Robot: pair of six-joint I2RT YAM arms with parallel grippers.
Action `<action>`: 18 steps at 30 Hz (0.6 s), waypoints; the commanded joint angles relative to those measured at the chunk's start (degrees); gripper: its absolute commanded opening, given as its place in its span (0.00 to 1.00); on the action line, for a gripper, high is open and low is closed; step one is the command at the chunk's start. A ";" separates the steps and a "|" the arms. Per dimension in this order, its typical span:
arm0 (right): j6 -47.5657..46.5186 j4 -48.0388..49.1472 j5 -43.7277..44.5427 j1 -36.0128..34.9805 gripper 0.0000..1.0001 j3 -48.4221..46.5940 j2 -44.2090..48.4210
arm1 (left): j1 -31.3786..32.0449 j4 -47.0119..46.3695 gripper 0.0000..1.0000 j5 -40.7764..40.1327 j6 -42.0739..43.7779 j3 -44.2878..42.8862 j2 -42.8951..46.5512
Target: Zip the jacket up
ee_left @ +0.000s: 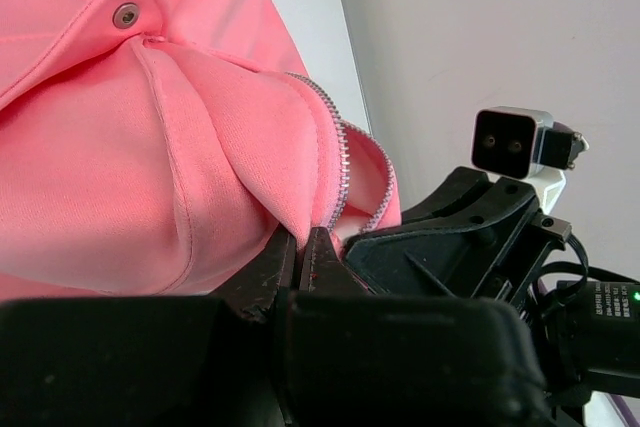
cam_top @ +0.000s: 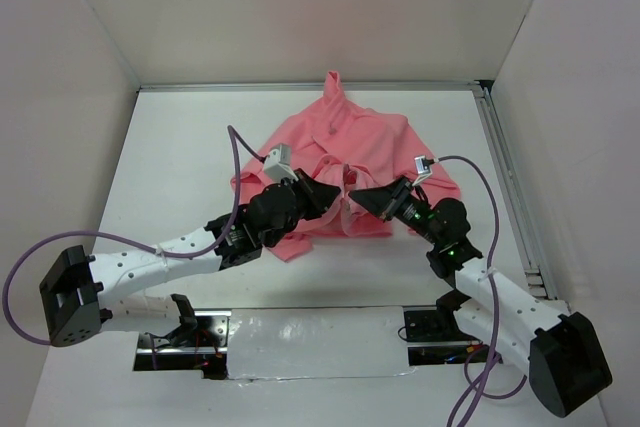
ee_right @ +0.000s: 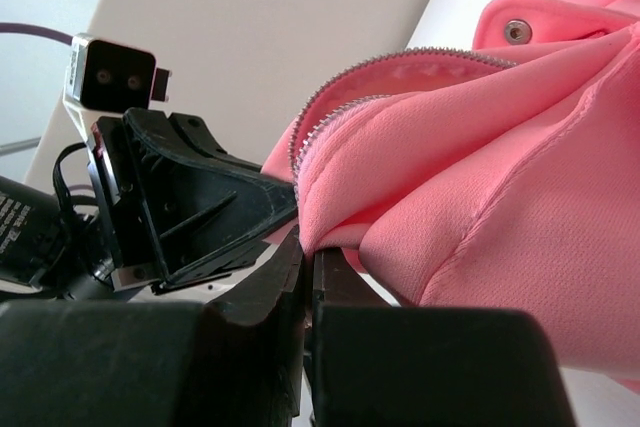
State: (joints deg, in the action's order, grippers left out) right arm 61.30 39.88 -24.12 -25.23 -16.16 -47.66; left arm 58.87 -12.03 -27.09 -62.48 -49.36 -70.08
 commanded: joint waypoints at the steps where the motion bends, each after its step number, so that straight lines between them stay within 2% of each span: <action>1: -0.39 3.29 2.93 -0.87 0.00 -3.26 -0.42 | 0.45 -5.37 0.00 -0.42 -1.60 -0.56 1.97; 18: -1.62 2.22 5.49 -2.28 0.00 -4.67 -2.26 | 0.45 -6.25 0.00 0.29 -2.21 -0.56 1.88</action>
State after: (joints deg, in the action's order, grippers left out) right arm 60.82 39.42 -19.57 -26.79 -17.72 -49.78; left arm 58.87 -12.47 -26.94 -63.66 -49.06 -69.71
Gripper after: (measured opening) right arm 0.038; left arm 0.052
